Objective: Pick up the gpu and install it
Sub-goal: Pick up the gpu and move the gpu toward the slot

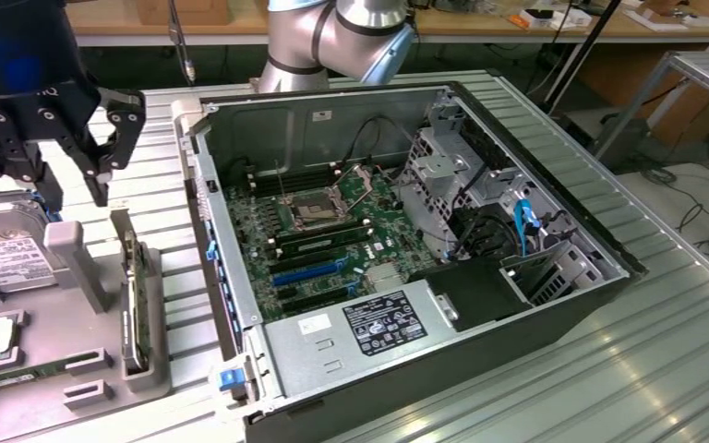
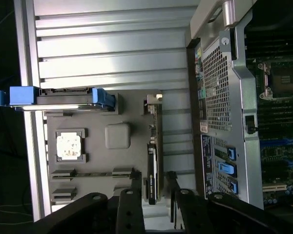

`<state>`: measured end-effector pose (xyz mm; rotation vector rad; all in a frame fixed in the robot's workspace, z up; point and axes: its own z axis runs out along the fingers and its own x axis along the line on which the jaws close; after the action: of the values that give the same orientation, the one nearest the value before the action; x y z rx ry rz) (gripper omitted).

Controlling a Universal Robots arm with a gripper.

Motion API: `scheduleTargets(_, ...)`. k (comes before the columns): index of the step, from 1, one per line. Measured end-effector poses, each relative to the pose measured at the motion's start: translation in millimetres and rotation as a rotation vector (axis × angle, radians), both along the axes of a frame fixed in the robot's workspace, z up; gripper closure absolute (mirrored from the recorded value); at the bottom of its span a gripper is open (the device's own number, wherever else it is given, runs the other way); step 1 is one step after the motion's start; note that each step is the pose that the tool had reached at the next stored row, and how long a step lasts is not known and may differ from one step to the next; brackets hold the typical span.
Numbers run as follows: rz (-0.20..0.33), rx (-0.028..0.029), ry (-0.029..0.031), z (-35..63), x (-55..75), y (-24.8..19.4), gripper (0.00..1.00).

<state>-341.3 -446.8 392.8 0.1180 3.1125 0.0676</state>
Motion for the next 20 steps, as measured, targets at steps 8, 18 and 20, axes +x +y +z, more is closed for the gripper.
scheduleTargets(8,0.0,0.0,0.0,0.0,0.0,0.0,0.4)
scheduleTargets(18,0.0,0.0,0.0,-2.8,0.0,-0.5,0.4)
scheduleTargets(20,0.0,0.0,0.0,-3.9,0.0,-0.5,0.4)
